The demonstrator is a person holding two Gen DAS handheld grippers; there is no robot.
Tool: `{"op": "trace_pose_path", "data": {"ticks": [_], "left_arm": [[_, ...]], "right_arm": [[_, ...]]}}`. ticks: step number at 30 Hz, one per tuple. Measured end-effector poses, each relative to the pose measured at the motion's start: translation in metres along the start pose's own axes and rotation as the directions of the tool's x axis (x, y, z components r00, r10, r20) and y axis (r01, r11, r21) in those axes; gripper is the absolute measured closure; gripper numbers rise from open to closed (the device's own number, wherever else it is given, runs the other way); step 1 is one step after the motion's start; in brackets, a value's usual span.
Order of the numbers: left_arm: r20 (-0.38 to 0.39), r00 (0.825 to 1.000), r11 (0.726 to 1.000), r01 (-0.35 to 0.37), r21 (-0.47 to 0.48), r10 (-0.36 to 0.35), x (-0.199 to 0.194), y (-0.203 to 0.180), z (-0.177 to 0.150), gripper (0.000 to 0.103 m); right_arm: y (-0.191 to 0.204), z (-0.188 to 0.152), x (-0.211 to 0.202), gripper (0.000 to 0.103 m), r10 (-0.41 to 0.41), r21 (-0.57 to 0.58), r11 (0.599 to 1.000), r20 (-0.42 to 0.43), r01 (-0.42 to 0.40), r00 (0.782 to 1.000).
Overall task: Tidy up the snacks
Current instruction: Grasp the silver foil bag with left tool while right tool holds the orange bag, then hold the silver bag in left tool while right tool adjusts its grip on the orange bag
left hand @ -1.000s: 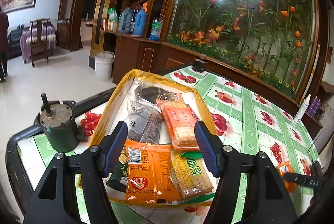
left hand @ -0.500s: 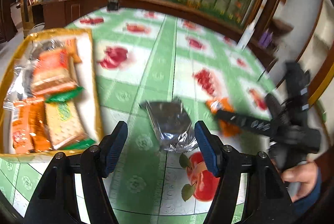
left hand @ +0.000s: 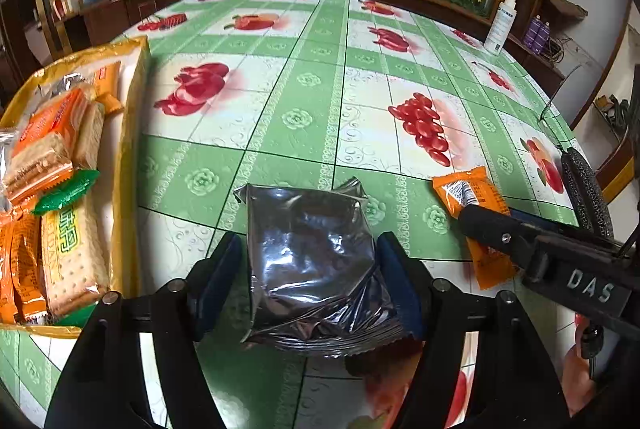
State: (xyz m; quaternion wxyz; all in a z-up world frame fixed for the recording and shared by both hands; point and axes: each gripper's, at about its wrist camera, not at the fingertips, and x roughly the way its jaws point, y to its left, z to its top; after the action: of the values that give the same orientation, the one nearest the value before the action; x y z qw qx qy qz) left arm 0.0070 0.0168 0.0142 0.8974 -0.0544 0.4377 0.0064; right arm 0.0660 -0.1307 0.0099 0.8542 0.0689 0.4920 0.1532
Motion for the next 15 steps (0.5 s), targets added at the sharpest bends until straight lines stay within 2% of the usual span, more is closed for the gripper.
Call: {"op": "trace_pose_path", "data": {"ticks": [1,4,9,12,13,15], "left_arm": [[0.012,1.000,1.000,-0.014,0.008,0.014,0.000,0.001,-0.001,0.045],[0.039,0.997,0.997,-0.066,0.036,0.065,-0.001,0.005,-0.002,0.046],[0.039,0.998,0.999,-0.047,0.001,0.047,-0.001,0.021,0.000,0.046],[0.038,0.998,0.998,-0.060,0.007,0.059,0.000,0.021,0.000,0.046],[0.037,0.998,0.998,-0.060,0.011,0.060,0.000,0.020,0.000,0.046],[0.032,0.998,0.998,-0.058,0.020,0.057,0.002,0.018,0.001,0.046]], "right_arm": [[0.003,-0.001,0.000,0.052,-0.016,-0.018,1.000,0.003,0.016,1.000],[0.011,-0.004,0.002,0.052,-0.063,-0.066,0.996,0.017,0.064,0.998],[0.024,-0.011,0.005,0.051,-0.135,-0.164,0.976,0.047,0.141,0.990],[0.032,-0.018,0.008,0.038,-0.196,-0.228,0.951,0.071,0.208,0.978],[0.030,-0.019,0.009,0.029,-0.192,-0.225,0.953,0.071,0.203,0.979],[0.027,-0.020,0.009,0.021,-0.187,-0.219,0.955,0.071,0.198,0.980]]}}
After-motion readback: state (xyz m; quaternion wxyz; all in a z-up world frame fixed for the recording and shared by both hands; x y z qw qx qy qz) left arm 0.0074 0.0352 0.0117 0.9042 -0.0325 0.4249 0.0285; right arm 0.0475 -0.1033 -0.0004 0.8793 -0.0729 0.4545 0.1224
